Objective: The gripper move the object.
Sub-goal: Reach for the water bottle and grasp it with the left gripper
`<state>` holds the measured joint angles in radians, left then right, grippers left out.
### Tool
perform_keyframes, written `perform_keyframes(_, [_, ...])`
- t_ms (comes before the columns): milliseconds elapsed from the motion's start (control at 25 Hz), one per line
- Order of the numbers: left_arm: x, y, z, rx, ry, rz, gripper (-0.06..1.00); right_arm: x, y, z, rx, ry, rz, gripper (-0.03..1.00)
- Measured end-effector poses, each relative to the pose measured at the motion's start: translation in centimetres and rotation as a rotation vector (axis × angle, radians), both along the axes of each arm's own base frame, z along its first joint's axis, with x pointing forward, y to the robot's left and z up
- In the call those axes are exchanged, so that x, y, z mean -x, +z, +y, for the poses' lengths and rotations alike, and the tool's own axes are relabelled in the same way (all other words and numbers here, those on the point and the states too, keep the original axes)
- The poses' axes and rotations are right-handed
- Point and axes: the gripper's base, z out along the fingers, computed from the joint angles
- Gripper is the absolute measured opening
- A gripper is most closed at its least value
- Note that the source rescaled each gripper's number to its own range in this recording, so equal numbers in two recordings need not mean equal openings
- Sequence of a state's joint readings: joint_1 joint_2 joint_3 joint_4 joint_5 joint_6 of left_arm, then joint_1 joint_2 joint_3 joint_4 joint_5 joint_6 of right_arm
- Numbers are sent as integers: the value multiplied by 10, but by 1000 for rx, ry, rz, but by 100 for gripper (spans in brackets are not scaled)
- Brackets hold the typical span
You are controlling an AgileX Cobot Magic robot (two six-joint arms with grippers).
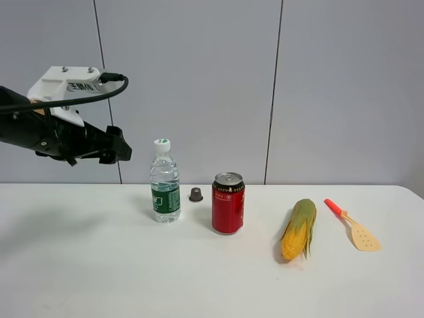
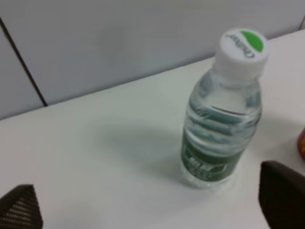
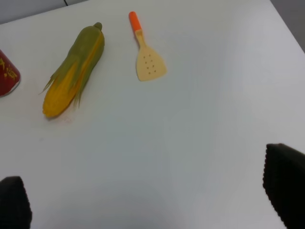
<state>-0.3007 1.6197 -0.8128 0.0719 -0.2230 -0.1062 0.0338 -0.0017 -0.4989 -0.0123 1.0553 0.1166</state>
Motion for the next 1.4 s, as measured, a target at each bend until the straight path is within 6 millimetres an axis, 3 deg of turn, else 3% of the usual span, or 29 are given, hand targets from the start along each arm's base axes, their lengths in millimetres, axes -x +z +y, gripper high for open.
perform_keyframes(280, [-2,-19,-15,33,-147,30,100,0,0,0,0,0,0,100])
perform_keyframes(520, [0,-32,-38,85,-396,-39,100,0,0,0,0,0,0,100])
perform_keyframes(800, [-12,-52,-31,136,-343,-49,100,0,0,0,0,0,0,100])
perform_keyframes(1040, [-20,-59,-28,142,-358,-133,100,0,0,0,0,0,0,100])
perform_keyframes(1400, [-48,-63,-33,173,-330,-178,100,0,0,0,0,0,0,100])
